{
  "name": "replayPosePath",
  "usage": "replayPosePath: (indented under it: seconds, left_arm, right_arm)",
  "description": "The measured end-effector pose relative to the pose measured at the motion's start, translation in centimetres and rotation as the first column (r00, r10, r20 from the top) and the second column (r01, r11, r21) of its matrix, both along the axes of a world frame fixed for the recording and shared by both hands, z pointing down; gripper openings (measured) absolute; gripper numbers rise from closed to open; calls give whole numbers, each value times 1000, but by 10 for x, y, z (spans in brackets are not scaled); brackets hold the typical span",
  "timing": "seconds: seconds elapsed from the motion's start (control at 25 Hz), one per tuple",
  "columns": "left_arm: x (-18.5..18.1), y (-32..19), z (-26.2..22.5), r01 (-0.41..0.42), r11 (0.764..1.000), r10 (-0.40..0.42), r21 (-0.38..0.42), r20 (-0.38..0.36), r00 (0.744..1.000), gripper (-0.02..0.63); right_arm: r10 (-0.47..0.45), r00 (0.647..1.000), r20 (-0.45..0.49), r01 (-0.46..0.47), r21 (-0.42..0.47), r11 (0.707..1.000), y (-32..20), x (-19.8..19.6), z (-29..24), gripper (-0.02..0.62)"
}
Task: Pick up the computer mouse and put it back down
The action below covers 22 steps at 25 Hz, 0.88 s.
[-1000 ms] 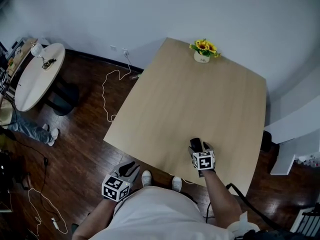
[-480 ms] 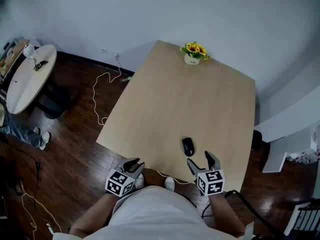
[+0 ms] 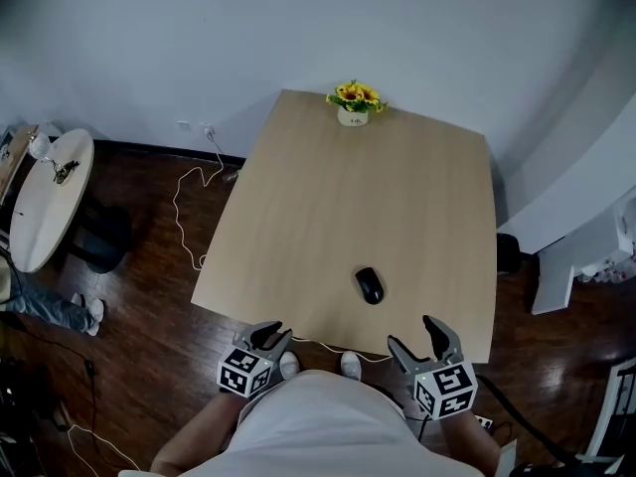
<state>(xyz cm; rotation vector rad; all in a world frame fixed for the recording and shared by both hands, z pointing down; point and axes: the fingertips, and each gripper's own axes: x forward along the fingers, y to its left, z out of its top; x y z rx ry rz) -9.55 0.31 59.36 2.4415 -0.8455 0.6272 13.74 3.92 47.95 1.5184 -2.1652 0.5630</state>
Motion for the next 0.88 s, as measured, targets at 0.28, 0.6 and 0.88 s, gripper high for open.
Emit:
replayPosePath:
  seconds: [0.28,0.6,0.88]
  left_arm:
    - [4,5,1,-38,999,38,-2,9,999,86]
    - [15,8,6,-78,997,78,-17,8,997,84]
    - [26,5,6,-100,995,100,-23,5,995,84]
  right_arm:
    - [14,999,34,-14,-8,1000,12,-9,5,337]
    - [19,999,34,-18,-14,1000,19,-11,8,337]
    - [26,999,45,-26,-11,1000,14,-9,6,337]
